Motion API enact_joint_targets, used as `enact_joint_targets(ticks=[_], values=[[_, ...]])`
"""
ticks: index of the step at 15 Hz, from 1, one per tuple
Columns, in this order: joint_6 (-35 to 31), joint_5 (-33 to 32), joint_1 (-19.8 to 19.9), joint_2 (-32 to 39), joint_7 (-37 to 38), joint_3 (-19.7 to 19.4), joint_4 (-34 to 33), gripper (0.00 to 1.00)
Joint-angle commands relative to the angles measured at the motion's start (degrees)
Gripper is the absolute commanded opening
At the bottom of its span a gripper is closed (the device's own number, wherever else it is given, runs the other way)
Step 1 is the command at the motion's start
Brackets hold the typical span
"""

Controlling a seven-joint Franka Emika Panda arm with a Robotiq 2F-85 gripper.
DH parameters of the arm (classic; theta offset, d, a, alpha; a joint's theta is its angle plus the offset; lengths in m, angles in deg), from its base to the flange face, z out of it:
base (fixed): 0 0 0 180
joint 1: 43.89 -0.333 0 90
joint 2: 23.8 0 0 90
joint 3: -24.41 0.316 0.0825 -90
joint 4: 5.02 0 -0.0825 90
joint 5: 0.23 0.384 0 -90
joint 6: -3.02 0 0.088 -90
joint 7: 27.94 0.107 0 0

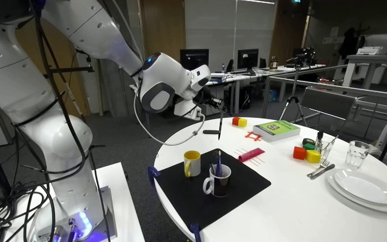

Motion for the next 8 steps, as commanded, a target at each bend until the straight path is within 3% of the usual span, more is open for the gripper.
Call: enact_joint_targets(ticks=[1, 8], values=[[-0.8, -6.2, -6.6, 1.3, -0.6, -8.6, 0.0, 0.03], [-0.4, -17.9, -20.4, 3.1, 0.3, -29.1, 0.1, 0.03]])
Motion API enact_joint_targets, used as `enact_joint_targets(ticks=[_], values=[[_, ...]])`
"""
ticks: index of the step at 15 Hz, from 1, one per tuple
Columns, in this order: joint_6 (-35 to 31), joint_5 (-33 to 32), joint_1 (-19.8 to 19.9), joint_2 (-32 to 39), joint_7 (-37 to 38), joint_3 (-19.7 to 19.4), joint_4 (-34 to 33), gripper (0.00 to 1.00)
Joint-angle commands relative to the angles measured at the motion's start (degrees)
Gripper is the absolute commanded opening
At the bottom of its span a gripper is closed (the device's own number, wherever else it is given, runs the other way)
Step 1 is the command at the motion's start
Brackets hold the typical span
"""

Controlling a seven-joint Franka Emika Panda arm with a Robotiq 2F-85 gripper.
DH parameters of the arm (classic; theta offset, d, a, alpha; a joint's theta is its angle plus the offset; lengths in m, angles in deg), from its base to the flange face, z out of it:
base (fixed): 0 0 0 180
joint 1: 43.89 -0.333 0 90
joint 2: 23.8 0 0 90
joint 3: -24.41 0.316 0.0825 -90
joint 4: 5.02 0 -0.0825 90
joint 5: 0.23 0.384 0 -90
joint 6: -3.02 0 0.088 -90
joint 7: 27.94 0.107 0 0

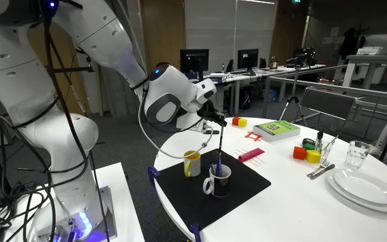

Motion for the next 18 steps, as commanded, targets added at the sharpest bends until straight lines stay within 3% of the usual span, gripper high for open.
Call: enact_joint_targets(ticks=[1, 3, 4, 7, 8, 18], values=[[-0.4, -5.4, -8.2, -0.1, 0.3, -11.2, 0.0, 0.03], [0.5, -6.6, -13.0, -0.4, 0.3, -17.1, 0.0, 0.03], [0.2, -4.8, -8.9, 0.2, 0.0, -12.4, 0.0, 0.1], [0.2, -5.3, -12.1, 0.2, 0.0, -16.1, 0.1, 0.1], [0.2, -5.3, -12.2, 0.2, 0.0, -16.1, 0.1, 0.03], [-0.7, -5.9, -19.3, -0.4, -1.1, -22.8, -1.8, 0.03]])
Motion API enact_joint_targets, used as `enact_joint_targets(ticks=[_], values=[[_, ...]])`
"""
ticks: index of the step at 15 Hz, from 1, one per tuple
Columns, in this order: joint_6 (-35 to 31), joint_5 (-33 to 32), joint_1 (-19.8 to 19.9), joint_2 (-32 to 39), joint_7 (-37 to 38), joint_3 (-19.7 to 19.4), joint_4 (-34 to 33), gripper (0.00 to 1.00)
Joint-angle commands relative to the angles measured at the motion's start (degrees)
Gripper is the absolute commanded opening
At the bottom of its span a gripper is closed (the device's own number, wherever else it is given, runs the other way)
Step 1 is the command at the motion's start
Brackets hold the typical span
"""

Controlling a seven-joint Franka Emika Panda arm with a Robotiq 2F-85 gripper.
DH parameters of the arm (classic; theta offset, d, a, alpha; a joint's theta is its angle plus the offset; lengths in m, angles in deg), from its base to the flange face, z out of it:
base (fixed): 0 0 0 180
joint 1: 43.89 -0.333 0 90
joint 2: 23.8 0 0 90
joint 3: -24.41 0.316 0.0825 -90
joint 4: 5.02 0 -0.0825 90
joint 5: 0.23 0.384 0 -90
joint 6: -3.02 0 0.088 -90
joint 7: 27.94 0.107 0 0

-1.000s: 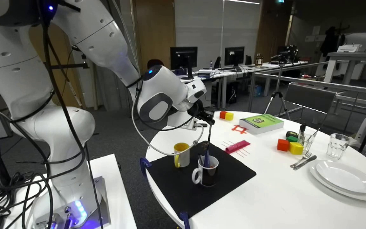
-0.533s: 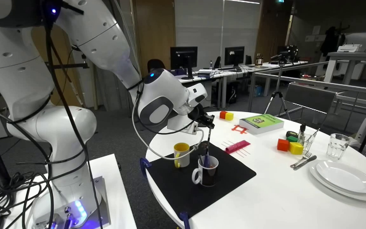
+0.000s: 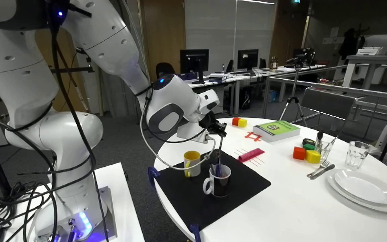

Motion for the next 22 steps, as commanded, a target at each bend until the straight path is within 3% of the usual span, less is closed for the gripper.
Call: enact_joint_targets(ticks=[1, 6, 7, 10, 11, 22], values=[[-0.7, -0.6, -4.0, -0.4, -1.3, -3.4, -2.1, 0.03], [-0.7, -0.4, -11.4, -0.1, -1.4, -9.8, -3.4, 0.03], [0.0, 0.0, -8.0, 0.0, -0.2, -6.6, -2.7, 0.1], [0.0, 0.0, -10.3, 0.0, -0.2, -8.6, -2.8, 0.1], [0.0, 0.0, -10.4, 0.0, -0.2, -8.6, -2.8, 0.03], [-1.2, 0.7, -15.4, 1.3, -1.0, -15.0, -3.3, 0.03]])
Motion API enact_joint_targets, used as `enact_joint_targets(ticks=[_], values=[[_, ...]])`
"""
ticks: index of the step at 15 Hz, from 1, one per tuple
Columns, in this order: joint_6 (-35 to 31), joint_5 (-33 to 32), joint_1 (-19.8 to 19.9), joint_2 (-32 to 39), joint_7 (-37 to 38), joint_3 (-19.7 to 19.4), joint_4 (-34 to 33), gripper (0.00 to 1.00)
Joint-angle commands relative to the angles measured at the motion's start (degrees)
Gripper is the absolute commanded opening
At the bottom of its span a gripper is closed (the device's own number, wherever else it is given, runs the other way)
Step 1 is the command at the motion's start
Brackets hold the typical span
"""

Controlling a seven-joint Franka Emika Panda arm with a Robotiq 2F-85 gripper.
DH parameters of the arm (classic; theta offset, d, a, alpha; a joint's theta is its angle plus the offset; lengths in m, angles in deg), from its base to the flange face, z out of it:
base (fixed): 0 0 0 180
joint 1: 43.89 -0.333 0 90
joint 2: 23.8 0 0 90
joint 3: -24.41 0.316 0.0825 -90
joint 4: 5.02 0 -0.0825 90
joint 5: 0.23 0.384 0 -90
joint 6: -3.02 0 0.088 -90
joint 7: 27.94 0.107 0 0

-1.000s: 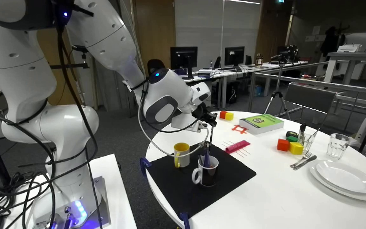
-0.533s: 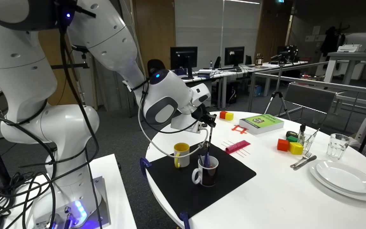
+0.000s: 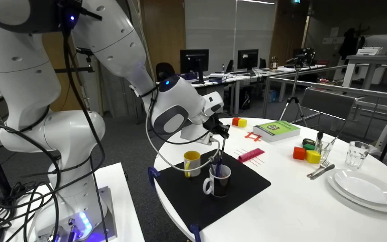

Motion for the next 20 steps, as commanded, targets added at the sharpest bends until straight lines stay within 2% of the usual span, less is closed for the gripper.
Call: enact_joint_targets(ticks=[1, 5, 11, 12, 16, 17, 20], values=[[-1.3, 0.5, -3.0, 1.0, -1.1, -2.7, -0.9, 0.03], [-1.2, 0.3, -6.1, 1.5, -2.1, -5.8, -0.3, 0.03], [-1.0, 1.2, -14.4, 2.5, -3.7, -14.7, 1.0, 0.03], [0.0, 0.1, -11.4, 0.5, -2.1, -12.0, 0.8, 0.1], [0.0, 0.1, -13.0, 0.5, -2.4, -13.7, 0.9, 0.1], [-0.4, -0.1, -13.2, 0.4, -2.8, -14.0, 1.0, 0.03], [0.2, -0.1, -13.8, 0.5, -3.1, -14.6, 1.4, 0.03]])
